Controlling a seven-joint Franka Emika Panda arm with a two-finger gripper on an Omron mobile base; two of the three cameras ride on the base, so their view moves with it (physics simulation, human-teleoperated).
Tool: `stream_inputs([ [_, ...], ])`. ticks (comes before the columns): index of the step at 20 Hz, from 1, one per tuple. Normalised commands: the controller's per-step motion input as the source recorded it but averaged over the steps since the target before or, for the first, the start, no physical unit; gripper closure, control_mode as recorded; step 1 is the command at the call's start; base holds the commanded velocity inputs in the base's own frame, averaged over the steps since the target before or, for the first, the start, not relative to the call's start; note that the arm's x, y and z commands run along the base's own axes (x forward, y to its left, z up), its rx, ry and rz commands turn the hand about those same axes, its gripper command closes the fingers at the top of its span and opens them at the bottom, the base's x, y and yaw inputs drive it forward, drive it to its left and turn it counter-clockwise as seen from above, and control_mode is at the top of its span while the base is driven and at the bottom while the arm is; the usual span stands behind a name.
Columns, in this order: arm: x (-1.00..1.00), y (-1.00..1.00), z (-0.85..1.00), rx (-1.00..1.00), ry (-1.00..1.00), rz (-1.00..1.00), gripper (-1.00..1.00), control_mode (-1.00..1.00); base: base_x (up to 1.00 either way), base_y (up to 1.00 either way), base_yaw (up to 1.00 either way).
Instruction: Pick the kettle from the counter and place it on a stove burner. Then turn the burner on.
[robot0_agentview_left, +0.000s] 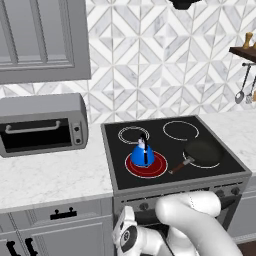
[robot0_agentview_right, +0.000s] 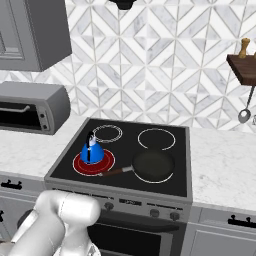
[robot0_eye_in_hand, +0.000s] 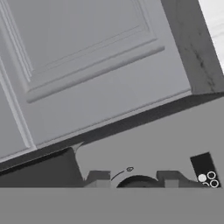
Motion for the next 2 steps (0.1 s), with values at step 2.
stream_inputs([
  [2, 0.00, 0.00, 0.00, 0.00, 0.00, 0.00, 1.00, -1.00, 0.00, 0.00, 0.00],
])
